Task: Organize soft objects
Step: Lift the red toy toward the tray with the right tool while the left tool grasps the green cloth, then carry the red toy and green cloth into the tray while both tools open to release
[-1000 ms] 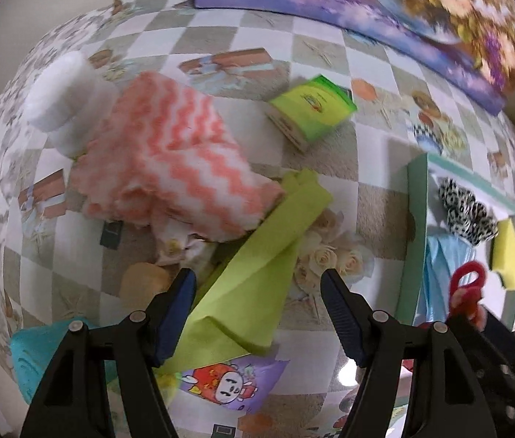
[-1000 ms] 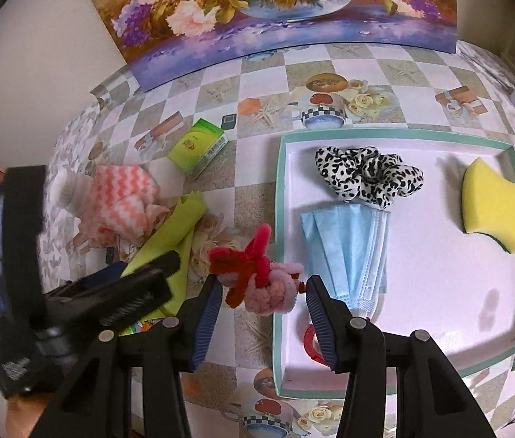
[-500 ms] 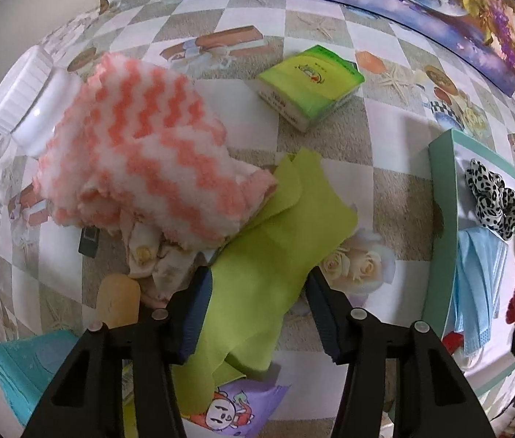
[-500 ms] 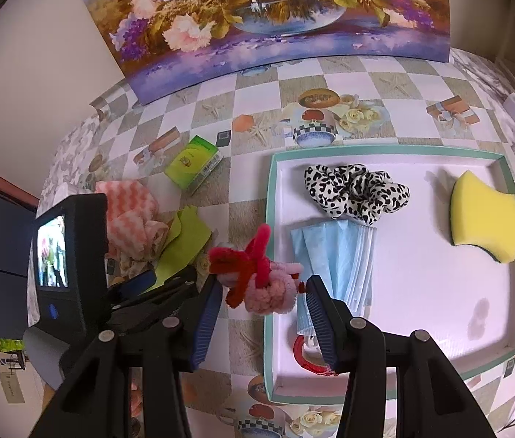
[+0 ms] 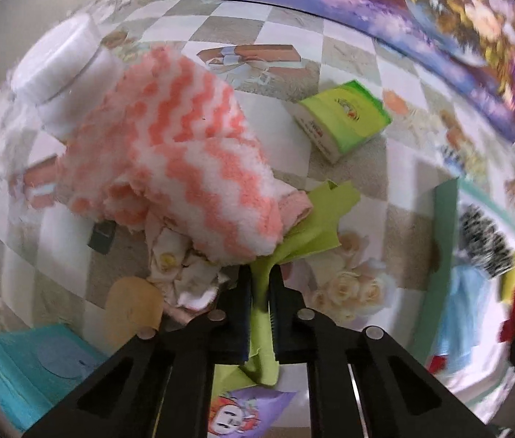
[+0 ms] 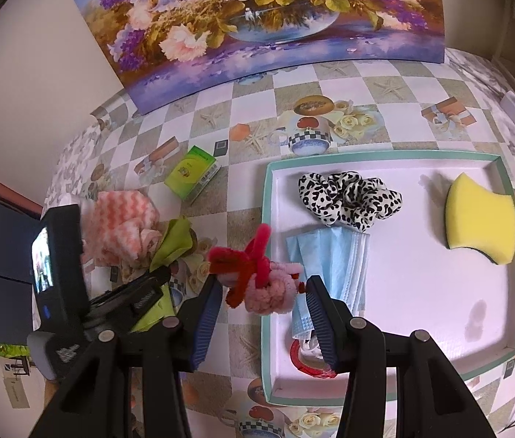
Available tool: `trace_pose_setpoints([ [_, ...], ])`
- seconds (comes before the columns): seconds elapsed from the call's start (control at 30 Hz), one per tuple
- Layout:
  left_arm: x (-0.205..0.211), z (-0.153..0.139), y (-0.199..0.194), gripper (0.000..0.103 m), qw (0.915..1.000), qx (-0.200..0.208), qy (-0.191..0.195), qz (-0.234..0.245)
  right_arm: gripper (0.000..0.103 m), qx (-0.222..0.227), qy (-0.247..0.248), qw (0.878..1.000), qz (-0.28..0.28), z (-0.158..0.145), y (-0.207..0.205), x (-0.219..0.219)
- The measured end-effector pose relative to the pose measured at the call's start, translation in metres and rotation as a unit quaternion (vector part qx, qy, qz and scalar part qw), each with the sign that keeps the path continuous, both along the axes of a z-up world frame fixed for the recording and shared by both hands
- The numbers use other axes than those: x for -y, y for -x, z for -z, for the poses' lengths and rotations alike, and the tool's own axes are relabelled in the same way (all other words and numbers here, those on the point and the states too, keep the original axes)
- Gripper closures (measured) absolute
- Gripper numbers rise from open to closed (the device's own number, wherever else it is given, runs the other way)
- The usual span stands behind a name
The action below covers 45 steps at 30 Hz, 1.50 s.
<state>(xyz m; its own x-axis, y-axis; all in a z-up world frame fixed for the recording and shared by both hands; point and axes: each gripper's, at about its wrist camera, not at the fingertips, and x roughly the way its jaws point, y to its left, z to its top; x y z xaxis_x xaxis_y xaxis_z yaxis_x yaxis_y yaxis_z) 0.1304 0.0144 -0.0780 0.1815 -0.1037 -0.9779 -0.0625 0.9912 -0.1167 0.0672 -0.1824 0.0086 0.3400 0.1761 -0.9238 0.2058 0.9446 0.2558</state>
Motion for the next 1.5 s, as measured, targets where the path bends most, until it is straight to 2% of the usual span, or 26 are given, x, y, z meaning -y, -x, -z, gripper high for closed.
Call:
trace_pose_setpoints([
  [0.23,-0.006,-0.031,0.000,0.095,0.9990,0.026,0.036,-0.008,0.053,0.010,0.000,1.000,0.002,-0.008,0.001,0.002],
  [0.53,0.007,-0.098,0.012,0.095,0.9928,0.102,0.063,-0.004,0.053,0.034,0.000,0.999,0.014,-0.026,0.007,0.012],
  [0.77,0.029,-0.135,0.028,0.095,0.9863,0.148,0.069,0.021,0.053,0.046,0.019,0.997,0.056,-0.037,0.015,0.046],
  [1.07,0.096,-0.124,0.043,0.095,0.9859,0.120,0.074,0.090,0.053,0.013,0.019,0.988,0.152,-0.014,0.037,0.121],
  [1.37,0.182,-0.110,0.073,0.095,0.9751,0.089,0.092,0.181,0.052,-0.008,0.032,0.978,0.208,-0.005,0.060,0.170],
  [1.5,0.203,-0.099,0.081,0.093,0.9729,0.064,0.093,0.202,0.050,-0.012,0.034,0.975,0.221,-0.005,0.065,0.180],
])
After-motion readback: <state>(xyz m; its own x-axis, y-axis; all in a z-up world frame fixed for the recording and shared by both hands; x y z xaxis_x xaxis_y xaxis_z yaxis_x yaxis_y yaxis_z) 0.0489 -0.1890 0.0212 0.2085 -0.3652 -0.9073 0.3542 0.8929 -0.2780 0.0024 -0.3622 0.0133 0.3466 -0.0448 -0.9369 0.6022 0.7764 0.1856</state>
